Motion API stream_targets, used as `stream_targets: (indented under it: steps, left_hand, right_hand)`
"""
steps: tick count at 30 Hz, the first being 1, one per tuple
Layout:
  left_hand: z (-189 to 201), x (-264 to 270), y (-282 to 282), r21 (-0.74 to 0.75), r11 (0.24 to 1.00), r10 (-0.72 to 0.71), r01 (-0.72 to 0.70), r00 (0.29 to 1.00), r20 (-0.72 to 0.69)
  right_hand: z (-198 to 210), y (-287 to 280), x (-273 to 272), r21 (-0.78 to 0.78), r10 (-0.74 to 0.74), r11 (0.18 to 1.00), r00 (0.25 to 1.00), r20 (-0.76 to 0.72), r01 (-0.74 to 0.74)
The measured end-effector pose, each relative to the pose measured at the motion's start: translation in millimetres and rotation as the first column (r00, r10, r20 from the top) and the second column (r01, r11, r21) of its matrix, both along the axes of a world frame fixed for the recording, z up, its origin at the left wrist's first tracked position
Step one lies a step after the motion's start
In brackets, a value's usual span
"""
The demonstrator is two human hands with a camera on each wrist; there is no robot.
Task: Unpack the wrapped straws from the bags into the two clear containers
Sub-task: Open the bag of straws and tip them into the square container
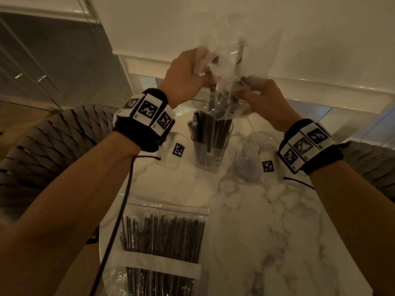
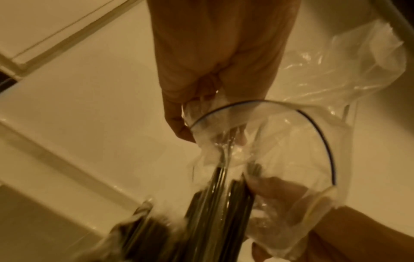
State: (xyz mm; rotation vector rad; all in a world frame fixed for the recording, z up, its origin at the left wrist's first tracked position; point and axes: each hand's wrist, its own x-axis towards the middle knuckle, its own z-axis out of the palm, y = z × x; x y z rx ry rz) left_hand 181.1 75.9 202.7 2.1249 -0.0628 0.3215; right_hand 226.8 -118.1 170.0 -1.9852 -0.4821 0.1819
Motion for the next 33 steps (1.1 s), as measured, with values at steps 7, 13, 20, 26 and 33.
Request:
stream_targets:
  steps: [7, 13, 20, 26, 33]
  left_hand:
    - [13, -3, -9, -0.003, 1.000, 0.008, -0.007, 0.990, 0.143]
    - [1, -3, -7, 0.064, 0.996, 0.052, -0.057, 0.996, 0.072]
    - [-2, -10, 12, 0.055, 0.998, -0.015, 0.018, 0.998, -0.058]
    - [9, -10, 30, 0.049, 0.999, 0.008, -0.007, 1.000, -0.026]
    - [39, -19, 29, 0.012, 1.000, -0.004, 0.004, 1.000, -0.009]
  right_hand:
    - [9, 6, -2, -0.009, -0.061, 0.998, 0.994, 0.093, 0.062]
    - [5, 6, -3, -0.151, -0.039, 0.987, 0.989, 0.144, 0.061]
    - [3, -6, -9, -0.237, 0.025, 0.971, 0.997, 0.080, -0.005]
    - [14, -16, 3, -0.259, -0.038, 0.964, 0.998, 0.054, 0.051]
    - [52, -34, -8, -0.338, -0.027, 0.937, 0.981, 0.192, 0.092]
